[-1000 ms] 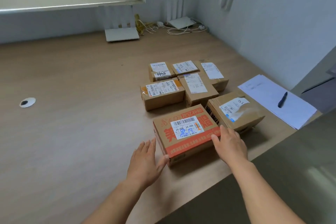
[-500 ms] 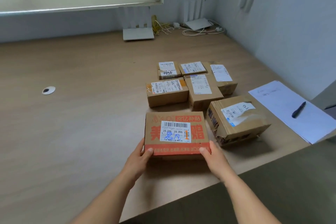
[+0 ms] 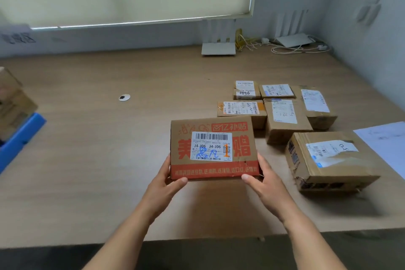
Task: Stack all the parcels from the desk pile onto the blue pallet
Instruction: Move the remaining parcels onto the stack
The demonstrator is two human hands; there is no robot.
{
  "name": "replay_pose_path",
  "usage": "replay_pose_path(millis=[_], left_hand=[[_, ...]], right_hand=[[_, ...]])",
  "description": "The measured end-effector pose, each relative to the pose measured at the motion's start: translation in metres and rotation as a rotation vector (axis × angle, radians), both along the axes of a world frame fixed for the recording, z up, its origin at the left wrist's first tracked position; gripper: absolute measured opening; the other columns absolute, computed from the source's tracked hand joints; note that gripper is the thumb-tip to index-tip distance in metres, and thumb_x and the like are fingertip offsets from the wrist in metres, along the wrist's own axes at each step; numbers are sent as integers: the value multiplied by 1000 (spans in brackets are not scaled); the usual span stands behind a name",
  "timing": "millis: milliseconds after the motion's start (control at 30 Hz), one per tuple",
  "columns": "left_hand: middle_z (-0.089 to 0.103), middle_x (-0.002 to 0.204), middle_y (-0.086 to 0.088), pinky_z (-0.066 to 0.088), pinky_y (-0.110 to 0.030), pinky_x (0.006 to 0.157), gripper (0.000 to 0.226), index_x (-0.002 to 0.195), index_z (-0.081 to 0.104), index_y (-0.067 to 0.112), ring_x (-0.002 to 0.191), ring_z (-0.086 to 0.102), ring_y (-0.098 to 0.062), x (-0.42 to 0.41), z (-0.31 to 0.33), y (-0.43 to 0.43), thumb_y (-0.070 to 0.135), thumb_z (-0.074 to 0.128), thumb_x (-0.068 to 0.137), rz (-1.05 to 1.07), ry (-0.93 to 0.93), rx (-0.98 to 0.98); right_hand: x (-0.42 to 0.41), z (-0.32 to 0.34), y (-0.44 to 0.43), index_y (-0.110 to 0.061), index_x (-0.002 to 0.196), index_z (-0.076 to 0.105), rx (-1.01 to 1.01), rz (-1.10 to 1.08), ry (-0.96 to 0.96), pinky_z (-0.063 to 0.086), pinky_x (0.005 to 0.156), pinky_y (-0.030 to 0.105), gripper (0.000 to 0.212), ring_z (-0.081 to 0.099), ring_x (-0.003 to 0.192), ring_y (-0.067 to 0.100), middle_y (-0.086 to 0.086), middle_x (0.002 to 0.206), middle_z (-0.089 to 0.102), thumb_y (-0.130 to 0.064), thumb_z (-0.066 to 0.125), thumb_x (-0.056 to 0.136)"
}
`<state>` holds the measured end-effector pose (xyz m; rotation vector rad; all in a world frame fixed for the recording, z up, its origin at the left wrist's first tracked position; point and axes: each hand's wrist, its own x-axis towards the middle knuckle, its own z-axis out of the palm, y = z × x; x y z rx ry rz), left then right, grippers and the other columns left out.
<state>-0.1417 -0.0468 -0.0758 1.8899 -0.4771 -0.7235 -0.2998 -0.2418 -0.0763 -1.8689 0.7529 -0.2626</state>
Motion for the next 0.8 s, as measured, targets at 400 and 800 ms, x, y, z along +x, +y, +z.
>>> replay_pose_path(millis=[400,800], left_hand=[[63,115,19,46,-28,95,73,143,23,50,107,59,0,27,33,81,28,65,87,203,-184,-76],[55,121,17,39,-24,93,72,146,20,41,113,52,-4,86,84,237,42,61,87,395,-322,-68]], right_hand=[[60,39,53,-37,144,26,-122,103,-176,40,97,26,66,50,110,5,-19,116,51,-21,61,90],[158,67,194,-22,132,49,-145,135,-370,48,82,28,50,59,98,8,-5,112,61,-27,65,85]])
